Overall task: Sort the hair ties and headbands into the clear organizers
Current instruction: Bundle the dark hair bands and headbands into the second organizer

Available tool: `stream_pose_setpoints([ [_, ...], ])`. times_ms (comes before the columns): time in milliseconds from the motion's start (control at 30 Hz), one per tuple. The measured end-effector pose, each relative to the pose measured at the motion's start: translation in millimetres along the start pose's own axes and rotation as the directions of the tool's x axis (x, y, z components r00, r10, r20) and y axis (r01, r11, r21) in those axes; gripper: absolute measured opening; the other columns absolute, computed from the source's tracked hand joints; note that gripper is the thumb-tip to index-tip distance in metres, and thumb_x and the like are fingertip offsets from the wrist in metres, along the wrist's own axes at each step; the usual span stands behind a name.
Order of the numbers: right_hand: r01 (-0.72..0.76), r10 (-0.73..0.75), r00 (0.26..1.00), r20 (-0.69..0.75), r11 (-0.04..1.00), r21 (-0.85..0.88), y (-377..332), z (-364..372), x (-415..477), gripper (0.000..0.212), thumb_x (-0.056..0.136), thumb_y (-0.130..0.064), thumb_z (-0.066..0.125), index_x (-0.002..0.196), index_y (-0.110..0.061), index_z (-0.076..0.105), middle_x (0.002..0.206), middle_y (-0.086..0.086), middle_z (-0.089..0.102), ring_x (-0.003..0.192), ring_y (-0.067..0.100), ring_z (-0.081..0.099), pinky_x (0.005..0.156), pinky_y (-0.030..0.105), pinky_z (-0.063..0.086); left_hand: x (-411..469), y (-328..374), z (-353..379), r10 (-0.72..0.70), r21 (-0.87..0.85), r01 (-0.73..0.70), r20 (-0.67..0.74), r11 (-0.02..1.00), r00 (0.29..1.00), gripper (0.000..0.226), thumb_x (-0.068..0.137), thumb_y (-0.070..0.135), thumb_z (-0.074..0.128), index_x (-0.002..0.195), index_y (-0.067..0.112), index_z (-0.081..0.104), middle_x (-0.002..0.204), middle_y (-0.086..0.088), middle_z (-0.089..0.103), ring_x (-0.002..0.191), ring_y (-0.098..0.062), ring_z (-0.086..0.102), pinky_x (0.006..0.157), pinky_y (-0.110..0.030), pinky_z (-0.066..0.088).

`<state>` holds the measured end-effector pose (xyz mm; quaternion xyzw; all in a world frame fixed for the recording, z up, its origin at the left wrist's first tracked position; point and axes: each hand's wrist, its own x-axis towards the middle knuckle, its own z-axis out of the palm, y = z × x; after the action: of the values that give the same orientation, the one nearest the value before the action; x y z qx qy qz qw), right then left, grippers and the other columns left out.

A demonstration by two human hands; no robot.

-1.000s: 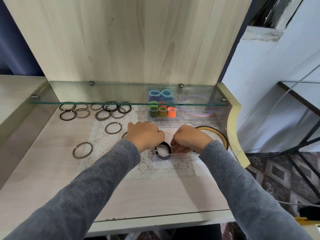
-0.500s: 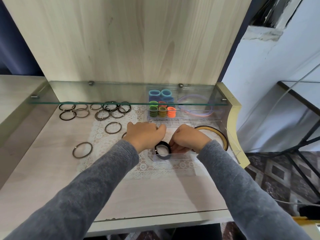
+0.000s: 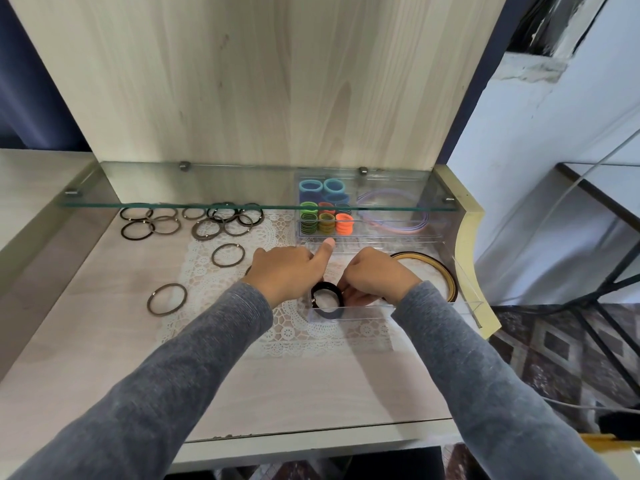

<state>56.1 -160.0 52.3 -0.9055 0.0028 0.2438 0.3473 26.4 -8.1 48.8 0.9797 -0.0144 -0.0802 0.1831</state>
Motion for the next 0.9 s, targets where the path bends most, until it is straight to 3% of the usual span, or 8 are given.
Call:
stream_pose_setpoints([
  [433, -0.014, 0.014, 1.0, 0.022, 1.0, 0.002, 1, -3, -6, 0.031, 0.085, -0.005, 0.043, 0.082, -0.003, 0.074, 0.077, 0.011, 0.074, 0.075, 0.024, 0.073, 0.078, 0.042, 0.06, 3, -3, 4, -0.006, -0.012, 0.006, 0.001, 1.0, 1.0, 0.092, 0.096, 0.068, -0.002, 0.103, 0.019, 0.077, 0.099, -0.001, 0.072, 0.095, -0.022, 0.061, 0.102, -0.051, 0.025],
  [700, 0.023, -0.022, 1.0, 0.009, 0.998, -0.065, 0, -2, -10, 0.029, 0.085, -0.007, 0.043, 0.091, -0.001, 0.071, 0.087, 0.015, 0.073, 0.082, 0.028, 0.071, 0.08, 0.045, 0.059, 1, 0, 4, -0.013, 0.003, 0.013, -0.005, 1.0, 1.0, 0.089, 0.097, 0.066, 0.0, 0.099, 0.021, 0.076, 0.092, 0.001, 0.071, 0.094, -0.021, 0.06, 0.101, -0.049, 0.027],
  [900, 0.043, -0.046, 0.998, -0.037, 0.995, -0.089, 5, 0, -9, 0.026, 0.086, -0.01, 0.046, 0.088, -0.004, 0.071, 0.085, 0.012, 0.073, 0.084, 0.026, 0.07, 0.084, 0.044, 0.057, -10, -5, 6, 0.009, -0.118, -0.022, -0.109, 0.993, 0.994, 0.066, 0.103, 0.057, 0.014, 0.104, 0.024, 0.071, 0.091, 0.003, 0.068, 0.098, -0.022, 0.06, 0.101, -0.047, 0.032],
])
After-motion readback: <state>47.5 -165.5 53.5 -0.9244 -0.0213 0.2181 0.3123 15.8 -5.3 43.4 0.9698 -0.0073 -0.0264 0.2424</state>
